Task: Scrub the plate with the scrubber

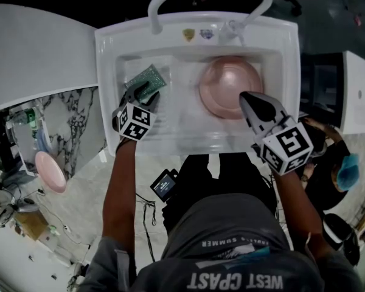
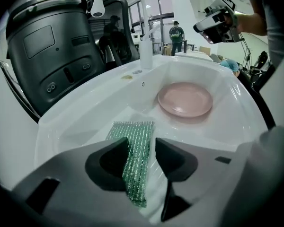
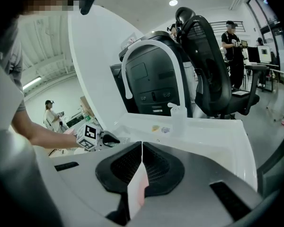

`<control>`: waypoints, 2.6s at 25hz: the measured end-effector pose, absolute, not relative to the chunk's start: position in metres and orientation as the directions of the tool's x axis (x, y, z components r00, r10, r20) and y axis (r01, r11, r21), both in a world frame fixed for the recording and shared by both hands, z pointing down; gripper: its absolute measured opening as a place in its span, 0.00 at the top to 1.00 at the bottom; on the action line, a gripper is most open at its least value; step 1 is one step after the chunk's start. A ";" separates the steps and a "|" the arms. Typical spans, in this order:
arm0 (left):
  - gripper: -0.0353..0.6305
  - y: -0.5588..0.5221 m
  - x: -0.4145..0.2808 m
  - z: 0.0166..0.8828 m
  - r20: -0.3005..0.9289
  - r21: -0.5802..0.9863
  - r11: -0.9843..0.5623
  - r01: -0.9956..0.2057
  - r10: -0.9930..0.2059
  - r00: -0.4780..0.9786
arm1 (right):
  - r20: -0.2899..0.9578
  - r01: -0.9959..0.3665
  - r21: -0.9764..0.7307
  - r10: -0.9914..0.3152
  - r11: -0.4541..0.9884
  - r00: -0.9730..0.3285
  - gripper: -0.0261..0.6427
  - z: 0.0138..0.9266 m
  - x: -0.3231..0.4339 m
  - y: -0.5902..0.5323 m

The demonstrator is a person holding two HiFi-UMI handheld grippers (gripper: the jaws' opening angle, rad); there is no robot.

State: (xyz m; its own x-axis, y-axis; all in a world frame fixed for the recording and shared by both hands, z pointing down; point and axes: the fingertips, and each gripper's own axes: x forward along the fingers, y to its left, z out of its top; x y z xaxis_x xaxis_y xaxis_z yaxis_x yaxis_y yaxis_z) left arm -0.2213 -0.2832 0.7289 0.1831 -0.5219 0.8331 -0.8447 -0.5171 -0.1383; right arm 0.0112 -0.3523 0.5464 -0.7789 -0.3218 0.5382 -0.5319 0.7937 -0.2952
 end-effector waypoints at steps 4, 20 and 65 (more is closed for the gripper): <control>0.74 -0.287 -0.224 0.729 0.813 -0.213 -0.517 -0.829 -0.565 0.143 | 0.543 -0.532 -0.301 -0.316 0.792 -0.778 0.92 0.548 0.011 -0.353; 0.88 -0.289 -0.221 0.699 0.736 -0.241 -0.415 -0.878 -0.667 0.113 | 0.585 -0.553 -0.272 -0.320 0.788 -0.745 0.91 0.571 0.019 -0.352; 0.88 -0.289 -0.187 0.570 0.471 -0.147 -0.243 -0.959 -0.869 0.148 | 0.985 -0.961 -0.168 -0.084 -0.219 -0.153 0.68 0.802 0.165 -0.364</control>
State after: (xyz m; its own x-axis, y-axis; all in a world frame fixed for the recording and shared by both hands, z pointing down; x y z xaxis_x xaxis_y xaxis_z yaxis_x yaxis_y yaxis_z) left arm -0.1874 -0.2891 0.5698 0.1484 -0.8693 0.4715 -0.9588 -0.2433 -0.1467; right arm 0.1653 -0.3642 0.8021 -0.1531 -0.0838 0.9847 -0.9611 -0.2190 -0.1680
